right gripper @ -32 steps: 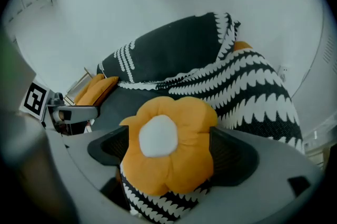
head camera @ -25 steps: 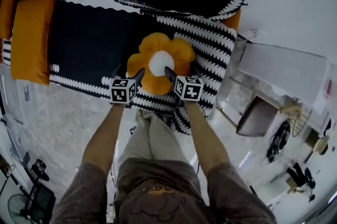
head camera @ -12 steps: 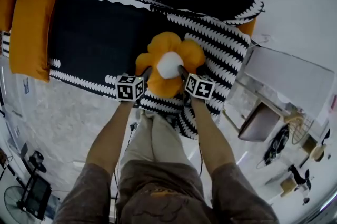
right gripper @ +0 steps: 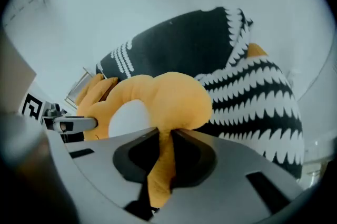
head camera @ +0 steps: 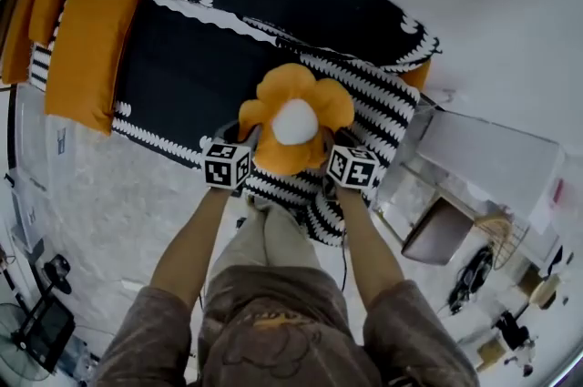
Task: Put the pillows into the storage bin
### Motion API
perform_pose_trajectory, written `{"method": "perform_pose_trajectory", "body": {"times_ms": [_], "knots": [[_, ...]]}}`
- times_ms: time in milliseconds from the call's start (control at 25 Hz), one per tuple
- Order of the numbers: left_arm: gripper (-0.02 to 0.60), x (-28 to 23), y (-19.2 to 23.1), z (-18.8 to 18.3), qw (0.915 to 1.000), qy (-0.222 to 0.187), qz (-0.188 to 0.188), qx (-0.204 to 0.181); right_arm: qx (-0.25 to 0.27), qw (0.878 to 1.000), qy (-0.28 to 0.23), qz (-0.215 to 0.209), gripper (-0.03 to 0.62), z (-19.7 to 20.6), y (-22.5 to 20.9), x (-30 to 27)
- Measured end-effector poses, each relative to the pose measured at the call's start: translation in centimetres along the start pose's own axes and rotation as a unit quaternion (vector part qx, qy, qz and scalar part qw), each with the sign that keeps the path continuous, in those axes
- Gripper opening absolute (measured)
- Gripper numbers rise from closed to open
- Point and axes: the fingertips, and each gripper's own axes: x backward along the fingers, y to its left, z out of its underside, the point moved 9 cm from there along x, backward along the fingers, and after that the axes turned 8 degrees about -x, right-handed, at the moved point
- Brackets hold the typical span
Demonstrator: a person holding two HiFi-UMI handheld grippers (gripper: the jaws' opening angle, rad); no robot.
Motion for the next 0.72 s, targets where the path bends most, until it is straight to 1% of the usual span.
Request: {"method": "perform_pose_trajectory", "body": {"times_ms": [80, 160, 240, 360, 440, 560, 720], "knots": [[0.126, 3.3, -0.1, -2.5, 0.9994, -0.020, -0.027, -0.001, 0.028, 0.999, -0.008, -0.025, 0.048, -2.4, 2.7, 1.5], [0.123, 7.4, 0.0, -5.0, 0.9971, -0.047, -0.060, 0.001, 0.058, 0.997, -0.021, -0.055, 0.048, -5.0, 6.3, 3.1], [0.123, 12.0, -0.1, -6.8, 0.9934, -0.076, -0.087, 0.005, 0.086, 0.992, -0.034, -0.084, 0.048, -6.9, 10.2, 5.3], [0.123, 19.1, 0.3, -8.3, 0.9856, -0.116, -0.122, 0.016, 0.127, 0.983, -0.045, -0.124, 0.048, -8.8, 16.2, 8.3], [0.123, 23.5, 0.6, -8.6, 0.9795, -0.141, -0.142, 0.026, 0.155, 0.976, -0.048, -0.143, 0.049, -9.4, 20.1, 10.2], [0.123, 30.1, 1.5, -8.1, 0.9701, -0.171, -0.168, 0.039, 0.191, 0.966, -0.050, -0.169, 0.051, -9.2, 26.2, 12.5], [0.123, 37.9, 3.1, -5.7, 0.9552, -0.209, -0.200, 0.061, 0.234, 0.949, -0.046, -0.205, 0.051, -7.4, 33.8, 14.7]]}}
